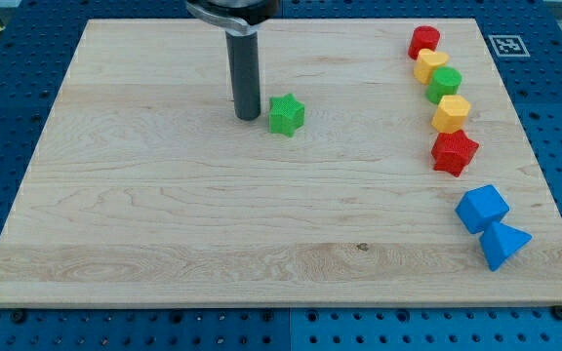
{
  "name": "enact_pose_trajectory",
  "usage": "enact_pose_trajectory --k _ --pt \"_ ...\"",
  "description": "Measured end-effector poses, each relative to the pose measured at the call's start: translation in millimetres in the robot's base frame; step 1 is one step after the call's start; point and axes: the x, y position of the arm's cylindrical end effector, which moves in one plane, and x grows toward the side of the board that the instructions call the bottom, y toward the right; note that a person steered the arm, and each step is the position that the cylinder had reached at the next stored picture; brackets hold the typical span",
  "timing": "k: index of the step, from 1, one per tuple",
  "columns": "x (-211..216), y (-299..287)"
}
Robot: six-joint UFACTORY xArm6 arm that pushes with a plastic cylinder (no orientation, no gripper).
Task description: Move the green star into the red star
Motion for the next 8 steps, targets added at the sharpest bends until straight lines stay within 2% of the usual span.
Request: enact_pose_trajectory --k 1,3,8 --pt "-6 -1" --pt "15 12" --pt "15 163"
